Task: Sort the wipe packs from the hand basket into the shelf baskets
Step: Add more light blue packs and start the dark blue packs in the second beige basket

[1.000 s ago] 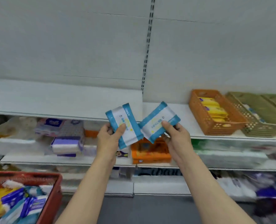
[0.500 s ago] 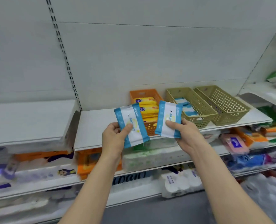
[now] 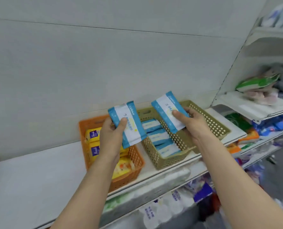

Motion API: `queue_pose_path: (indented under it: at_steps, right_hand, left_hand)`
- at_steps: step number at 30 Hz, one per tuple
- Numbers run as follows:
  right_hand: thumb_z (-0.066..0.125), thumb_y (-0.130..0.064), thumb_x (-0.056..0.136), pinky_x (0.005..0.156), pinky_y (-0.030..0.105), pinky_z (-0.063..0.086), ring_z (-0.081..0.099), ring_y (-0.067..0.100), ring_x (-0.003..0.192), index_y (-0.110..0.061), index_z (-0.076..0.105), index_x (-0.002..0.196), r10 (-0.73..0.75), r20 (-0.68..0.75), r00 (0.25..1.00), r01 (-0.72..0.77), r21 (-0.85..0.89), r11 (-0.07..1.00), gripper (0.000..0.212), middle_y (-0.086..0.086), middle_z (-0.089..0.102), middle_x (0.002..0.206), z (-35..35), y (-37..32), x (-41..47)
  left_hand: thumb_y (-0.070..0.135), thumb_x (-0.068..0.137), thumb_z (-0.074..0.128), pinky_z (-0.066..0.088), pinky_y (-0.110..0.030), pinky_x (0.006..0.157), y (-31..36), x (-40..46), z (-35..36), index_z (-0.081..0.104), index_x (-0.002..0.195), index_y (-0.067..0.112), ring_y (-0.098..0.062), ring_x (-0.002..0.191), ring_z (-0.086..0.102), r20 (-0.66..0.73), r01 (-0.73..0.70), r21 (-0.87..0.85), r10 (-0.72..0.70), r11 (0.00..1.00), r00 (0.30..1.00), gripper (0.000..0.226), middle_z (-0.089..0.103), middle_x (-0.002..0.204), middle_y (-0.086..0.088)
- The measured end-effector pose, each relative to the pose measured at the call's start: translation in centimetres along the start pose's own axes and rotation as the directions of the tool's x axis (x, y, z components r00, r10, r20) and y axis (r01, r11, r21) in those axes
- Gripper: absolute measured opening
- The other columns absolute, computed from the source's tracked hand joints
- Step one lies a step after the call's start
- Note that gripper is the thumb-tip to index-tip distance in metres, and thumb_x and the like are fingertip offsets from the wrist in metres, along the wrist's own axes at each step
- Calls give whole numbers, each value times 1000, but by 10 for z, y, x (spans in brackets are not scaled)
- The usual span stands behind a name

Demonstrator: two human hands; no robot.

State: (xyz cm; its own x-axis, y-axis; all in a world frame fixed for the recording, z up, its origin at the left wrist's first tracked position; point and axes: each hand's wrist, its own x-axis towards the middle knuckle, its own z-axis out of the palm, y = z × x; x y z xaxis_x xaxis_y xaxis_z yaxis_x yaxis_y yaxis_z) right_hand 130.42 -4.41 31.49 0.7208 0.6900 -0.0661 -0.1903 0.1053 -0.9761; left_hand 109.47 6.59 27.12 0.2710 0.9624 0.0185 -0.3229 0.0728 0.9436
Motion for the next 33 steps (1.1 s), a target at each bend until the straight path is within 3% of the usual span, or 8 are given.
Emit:
queue_pose_path:
  at_steps: [8, 12, 16, 21, 25, 27, 31, 33]
  right_hand:
    - [89, -18, 70, 57, 20, 55, 68, 9, 72, -10, 60, 106, -57, -22, 998, 42, -439, 898, 47, 1, 67, 95, -15, 33, 105]
    - [86, -25, 74, 70, 33, 59, 68, 16, 85, -17, 57, 108, -5, 105, 994, 68, -611, 789, 45, 3, 65, 103, 2, 61, 156]
    - [82, -26, 78, 66, 23, 50, 64, 15, 89, -17, 55, 110, 31, 272, 962, 182, -720, 670, 43, 4, 64, 106, 20, 86, 190]
    - [75, -29, 85, 79, 26, 41, 54, 16, 100, -11, 53, 122, 35, 472, 881, 416, -807, 418, 47, 5, 60, 117, 26, 108, 205]
    - [70, -32, 88, 92, 35, 44, 45, 27, 119, -14, 52, 125, -97, 573, 814, 580, -811, 75, 45, 11, 51, 126, 24, 122, 200]
    - [62, -40, 91, 91, 36, 44, 41, 27, 121, -18, 58, 124, -90, 624, 776, 626, -780, -17, 40, 9, 51, 128, 25, 125, 198]
    - [60, -58, 88, 104, 40, 39, 37, 27, 130, -28, 62, 130, 152, 673, 724, 654, -740, 159, 52, 5, 46, 141, 22, 123, 205]
    - [64, -62, 82, 106, 41, 38, 36, 27, 131, -31, 57, 134, 194, 700, 687, 690, -713, 128, 61, 4, 44, 142, 19, 121, 207]
  left_hand:
    - [19, 91, 67, 57, -28, 69, -25, 63, 34, 67, 106, 21, -14, 91, 72, -113, 79, 0, -78, 997, 991, 15, 73, 103, 2]
    - [16, 89, 69, 56, -24, 57, -28, 76, 34, 62, 116, 19, -14, 90, 71, -245, 89, -54, -100, 995, 964, 28, 71, 108, -1]
    - [11, 87, 70, 59, -26, 61, -29, 79, 35, 59, 121, 18, -20, 100, 69, -341, 85, -94, -113, 992, 933, 37, 68, 116, -4]
    - [9, 86, 71, 59, -27, 64, -39, 72, 48, 59, 124, 13, -18, 93, 70, -412, 59, -114, -101, 992, 906, 40, 69, 116, -8]
    - [8, 86, 71, 58, -24, 62, -50, 60, 62, 63, 115, 14, -20, 94, 71, -457, 30, -135, -89, 990, 885, 31, 71, 109, -7]
    - [7, 86, 70, 58, -23, 61, -54, 55, 69, 64, 107, 17, -20, 95, 71, -477, 17, -142, -83, 990, 875, 24, 72, 107, -6]
    - [5, 87, 69, 58, -23, 61, -59, 50, 87, 63, 104, 15, -19, 94, 71, -519, -13, -178, -83, 984, 851, 22, 71, 108, -8]
    - [5, 87, 69, 58, -23, 61, -62, 48, 96, 63, 108, 13, -19, 93, 71, -535, -25, -180, -77, 983, 842, 23, 71, 108, -8]
